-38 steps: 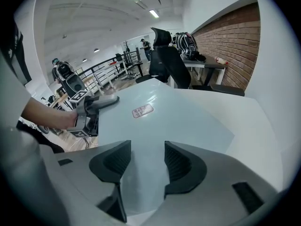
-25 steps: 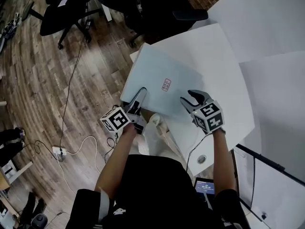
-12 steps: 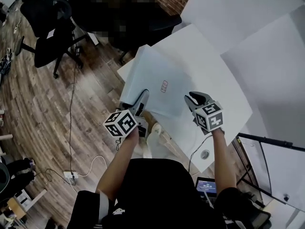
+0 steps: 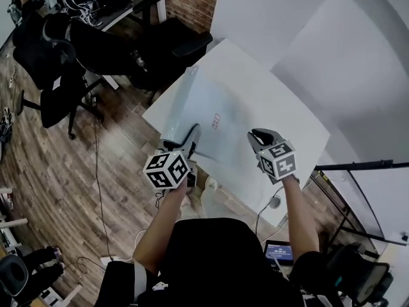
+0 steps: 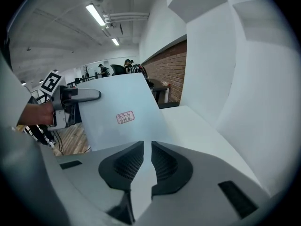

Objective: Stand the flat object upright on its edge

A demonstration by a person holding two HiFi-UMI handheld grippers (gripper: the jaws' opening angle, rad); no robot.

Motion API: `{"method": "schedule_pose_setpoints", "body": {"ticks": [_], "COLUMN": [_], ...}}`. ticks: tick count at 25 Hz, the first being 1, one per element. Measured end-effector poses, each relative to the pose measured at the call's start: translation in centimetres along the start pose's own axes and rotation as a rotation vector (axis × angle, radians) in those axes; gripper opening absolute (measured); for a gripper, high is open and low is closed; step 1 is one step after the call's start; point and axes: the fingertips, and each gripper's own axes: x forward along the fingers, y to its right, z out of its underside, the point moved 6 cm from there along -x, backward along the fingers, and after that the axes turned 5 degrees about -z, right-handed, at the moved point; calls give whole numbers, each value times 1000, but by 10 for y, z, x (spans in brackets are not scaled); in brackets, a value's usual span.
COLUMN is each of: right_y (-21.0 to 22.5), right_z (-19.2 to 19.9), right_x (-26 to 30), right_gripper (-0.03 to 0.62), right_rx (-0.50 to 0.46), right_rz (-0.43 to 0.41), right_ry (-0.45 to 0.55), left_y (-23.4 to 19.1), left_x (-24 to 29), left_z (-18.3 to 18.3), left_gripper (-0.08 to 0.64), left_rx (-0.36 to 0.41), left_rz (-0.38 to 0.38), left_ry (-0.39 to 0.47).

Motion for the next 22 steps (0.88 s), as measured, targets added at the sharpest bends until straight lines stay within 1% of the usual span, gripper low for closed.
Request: {"method": "schedule_pose_setpoints", "body": {"ticks": [11, 18, 22], "right_y": [7, 10, 11], "right_z": [19, 37, 49], "right_x": [-45, -59, -71], "right_gripper": [66, 63, 63], "right_rx": [68, 101, 129], "right_rz": [54, 88, 121], "right_ry": [39, 37, 41], "left_y": [63, 87, 103], "left_x": [9, 14, 17], "left_z": [2, 10, 15], "left_gripper": [324, 324, 324], "left_rx": [239, 343, 408], "left_rz": [81, 137, 166], "left_ry": [-17, -36, -39]}}
